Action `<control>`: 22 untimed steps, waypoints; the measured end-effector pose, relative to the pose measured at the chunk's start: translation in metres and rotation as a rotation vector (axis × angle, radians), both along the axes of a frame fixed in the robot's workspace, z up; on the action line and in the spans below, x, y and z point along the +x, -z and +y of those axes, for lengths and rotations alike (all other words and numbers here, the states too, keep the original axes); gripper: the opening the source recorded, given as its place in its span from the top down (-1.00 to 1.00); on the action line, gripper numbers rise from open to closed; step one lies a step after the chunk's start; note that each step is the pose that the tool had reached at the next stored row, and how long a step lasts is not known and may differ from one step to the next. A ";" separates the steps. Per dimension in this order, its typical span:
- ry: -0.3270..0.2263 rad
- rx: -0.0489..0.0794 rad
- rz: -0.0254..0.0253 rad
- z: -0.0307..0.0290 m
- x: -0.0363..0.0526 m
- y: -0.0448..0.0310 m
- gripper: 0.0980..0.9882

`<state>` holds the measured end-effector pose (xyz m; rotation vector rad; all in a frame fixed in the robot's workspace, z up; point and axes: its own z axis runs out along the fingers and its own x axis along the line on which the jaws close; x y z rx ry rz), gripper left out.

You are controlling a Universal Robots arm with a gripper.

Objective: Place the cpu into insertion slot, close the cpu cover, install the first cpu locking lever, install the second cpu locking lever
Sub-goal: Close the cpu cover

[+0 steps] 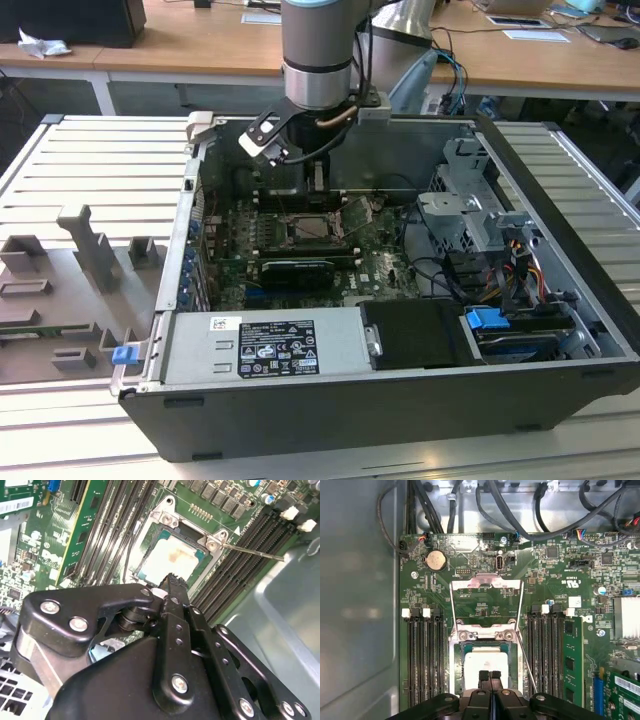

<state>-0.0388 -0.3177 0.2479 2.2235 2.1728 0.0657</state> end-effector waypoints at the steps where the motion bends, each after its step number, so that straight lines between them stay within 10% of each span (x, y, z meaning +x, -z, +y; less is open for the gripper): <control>1: 0.000 0.000 -0.0001 0.0000 0.0000 -0.0045 0.98; 7: 0.000 0.000 -0.0001 0.0000 0.0000 -0.0261 0.98; 22: 0.005 -0.001 0.0078 -0.0002 0.0242 -0.0289 0.98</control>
